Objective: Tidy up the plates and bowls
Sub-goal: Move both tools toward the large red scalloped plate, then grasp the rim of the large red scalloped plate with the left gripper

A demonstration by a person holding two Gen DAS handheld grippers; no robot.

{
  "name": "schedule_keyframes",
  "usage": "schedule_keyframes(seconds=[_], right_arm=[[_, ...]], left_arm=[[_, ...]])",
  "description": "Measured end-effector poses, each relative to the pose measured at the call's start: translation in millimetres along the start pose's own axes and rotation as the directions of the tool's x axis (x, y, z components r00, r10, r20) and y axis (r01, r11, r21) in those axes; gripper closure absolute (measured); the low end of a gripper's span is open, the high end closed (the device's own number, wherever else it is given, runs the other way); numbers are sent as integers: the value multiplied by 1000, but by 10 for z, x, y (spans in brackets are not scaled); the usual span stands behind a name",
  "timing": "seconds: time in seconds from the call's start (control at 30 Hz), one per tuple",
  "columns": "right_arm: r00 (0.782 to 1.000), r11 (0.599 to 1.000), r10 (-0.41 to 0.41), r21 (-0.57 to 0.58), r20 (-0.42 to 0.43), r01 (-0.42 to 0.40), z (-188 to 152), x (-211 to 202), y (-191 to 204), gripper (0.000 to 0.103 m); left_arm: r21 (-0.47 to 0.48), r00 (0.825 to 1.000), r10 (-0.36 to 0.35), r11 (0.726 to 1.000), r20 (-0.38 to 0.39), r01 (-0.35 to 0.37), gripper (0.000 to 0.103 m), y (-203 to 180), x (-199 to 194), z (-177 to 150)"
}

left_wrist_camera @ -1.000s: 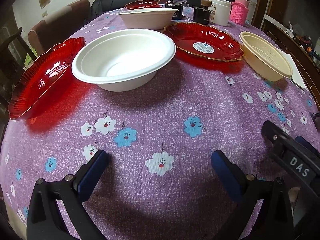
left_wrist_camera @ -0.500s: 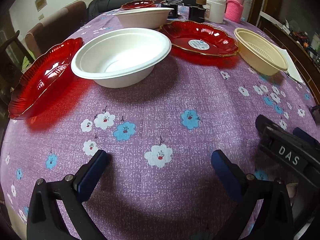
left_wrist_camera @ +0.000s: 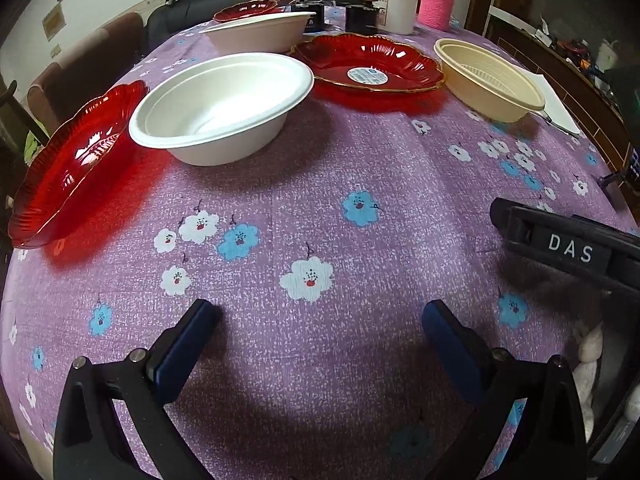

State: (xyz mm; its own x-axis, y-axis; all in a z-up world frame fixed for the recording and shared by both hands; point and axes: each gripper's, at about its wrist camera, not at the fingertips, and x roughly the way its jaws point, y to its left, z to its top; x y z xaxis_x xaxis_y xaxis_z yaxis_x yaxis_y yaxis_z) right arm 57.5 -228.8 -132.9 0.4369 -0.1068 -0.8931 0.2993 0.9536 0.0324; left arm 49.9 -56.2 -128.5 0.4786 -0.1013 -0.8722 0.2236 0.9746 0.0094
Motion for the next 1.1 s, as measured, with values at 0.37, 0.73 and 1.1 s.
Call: schedule_keyframes(seconds=[0.37, 0.73, 1.1], right_arm=[[1000, 1000, 5, -20, 12, -5, -63, -24, 1, 1], [1000, 999, 17, -31, 11, -16, -80, -38, -9, 1], [1000, 999, 21, -32, 18, -20, -80, -46, -7, 1]], left_arm=[[1, 1000, 1, 1000, 26, -1, 0, 14, -40, -65], [-92, 995, -76, 992, 57, 81, 0, 212, -200, -144], [-213, 906, 79, 977, 416, 12, 0, 1015, -1103, -290]])
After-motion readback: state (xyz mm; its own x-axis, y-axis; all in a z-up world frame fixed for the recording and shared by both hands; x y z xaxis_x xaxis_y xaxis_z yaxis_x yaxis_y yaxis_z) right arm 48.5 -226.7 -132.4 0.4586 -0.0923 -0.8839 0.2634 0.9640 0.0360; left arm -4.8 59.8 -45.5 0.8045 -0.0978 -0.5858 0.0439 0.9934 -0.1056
